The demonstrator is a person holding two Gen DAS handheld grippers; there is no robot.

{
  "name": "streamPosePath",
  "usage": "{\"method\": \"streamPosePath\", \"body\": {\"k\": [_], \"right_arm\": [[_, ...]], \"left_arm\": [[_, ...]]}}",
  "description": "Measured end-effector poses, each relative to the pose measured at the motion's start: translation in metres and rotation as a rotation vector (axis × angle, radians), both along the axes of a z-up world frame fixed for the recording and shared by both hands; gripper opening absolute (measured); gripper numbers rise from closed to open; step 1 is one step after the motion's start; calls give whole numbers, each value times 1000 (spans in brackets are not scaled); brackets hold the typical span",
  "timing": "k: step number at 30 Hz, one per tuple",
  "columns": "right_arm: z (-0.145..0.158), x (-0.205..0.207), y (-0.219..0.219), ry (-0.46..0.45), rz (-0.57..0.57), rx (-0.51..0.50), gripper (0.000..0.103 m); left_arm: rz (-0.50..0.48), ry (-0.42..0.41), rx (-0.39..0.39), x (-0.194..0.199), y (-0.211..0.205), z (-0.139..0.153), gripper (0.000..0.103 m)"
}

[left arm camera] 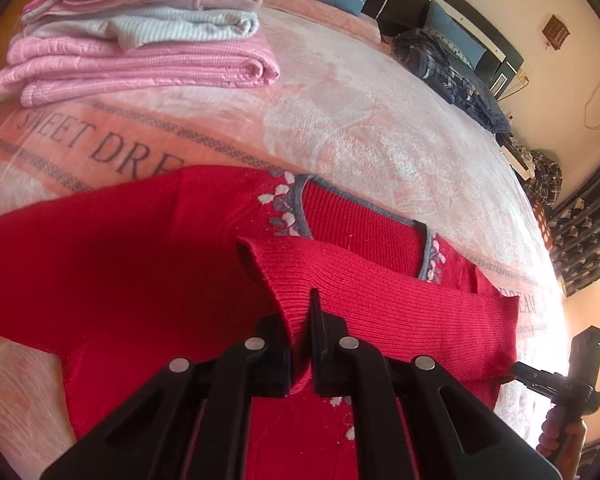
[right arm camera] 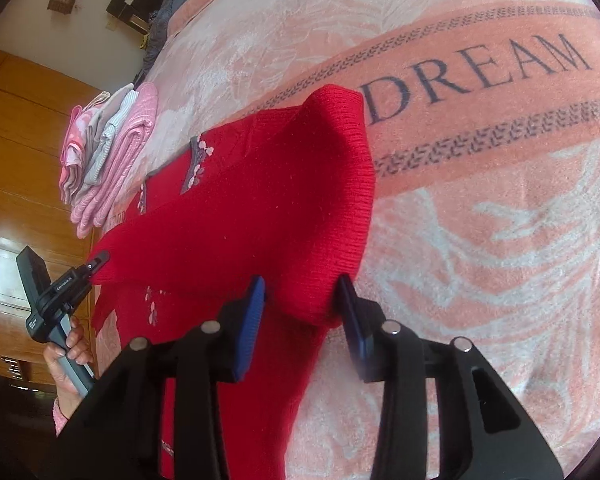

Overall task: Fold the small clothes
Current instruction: 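Grasp the sweater's side edge with the left tool and fold it inward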

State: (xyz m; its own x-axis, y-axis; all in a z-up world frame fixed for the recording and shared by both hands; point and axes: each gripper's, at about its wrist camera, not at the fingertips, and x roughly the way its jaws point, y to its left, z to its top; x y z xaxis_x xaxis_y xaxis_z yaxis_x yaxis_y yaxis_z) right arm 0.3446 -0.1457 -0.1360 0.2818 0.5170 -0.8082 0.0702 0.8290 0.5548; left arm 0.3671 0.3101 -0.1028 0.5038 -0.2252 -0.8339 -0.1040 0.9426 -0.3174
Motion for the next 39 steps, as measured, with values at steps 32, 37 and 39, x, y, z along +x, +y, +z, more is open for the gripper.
{"method": "streamPosePath", "body": {"k": [32,37,39], "right_arm": [[18,13,83,-28,140,-264,49],[39,8,119,-79,193,-217,52],[39,6,135,-76,228,-219,52]], "left_arm": [[10,122,-20,-3,26,-36,41],[44,56,119,-29,88,-2,68],[108,70,131,-47,136,4,68]]}}
